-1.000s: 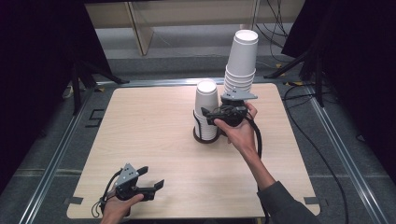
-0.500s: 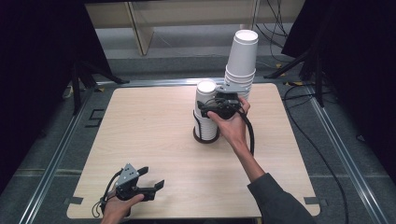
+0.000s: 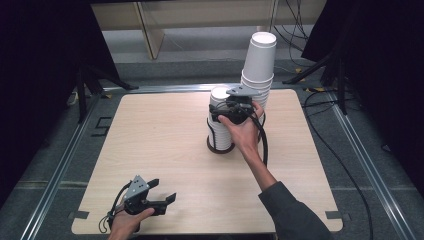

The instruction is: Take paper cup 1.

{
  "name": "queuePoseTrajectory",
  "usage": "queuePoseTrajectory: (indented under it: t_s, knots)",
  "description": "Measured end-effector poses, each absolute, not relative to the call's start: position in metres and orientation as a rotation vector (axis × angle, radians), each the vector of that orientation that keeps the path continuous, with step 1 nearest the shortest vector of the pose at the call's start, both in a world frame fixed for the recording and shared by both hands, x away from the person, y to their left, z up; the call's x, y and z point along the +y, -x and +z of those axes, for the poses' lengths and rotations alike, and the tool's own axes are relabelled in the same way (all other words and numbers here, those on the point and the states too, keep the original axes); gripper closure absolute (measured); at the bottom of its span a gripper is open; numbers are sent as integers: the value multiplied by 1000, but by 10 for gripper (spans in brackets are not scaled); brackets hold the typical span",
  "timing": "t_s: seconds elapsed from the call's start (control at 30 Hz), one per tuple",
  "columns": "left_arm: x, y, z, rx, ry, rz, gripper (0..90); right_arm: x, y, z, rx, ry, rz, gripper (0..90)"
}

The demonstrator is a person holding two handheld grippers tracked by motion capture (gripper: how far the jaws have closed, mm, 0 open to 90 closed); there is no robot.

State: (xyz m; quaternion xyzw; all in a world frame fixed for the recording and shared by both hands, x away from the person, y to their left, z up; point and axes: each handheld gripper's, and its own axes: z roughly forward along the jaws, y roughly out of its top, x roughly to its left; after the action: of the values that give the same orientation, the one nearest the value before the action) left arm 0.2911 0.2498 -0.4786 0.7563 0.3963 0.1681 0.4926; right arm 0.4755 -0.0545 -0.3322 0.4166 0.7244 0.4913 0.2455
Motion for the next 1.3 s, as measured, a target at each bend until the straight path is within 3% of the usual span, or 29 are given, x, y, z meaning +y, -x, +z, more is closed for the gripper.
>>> queuePoseTrajectory:
  t_s: [0.63,1.3]
  knots:
    - [248,-291,-480,965,-1826,404,146,-51,-475,-329,1935,-1170,1340,204]
    - [247,-291,-480,963,-1821,400,146,-56,-463,-285,1900,-1122,1420,216]
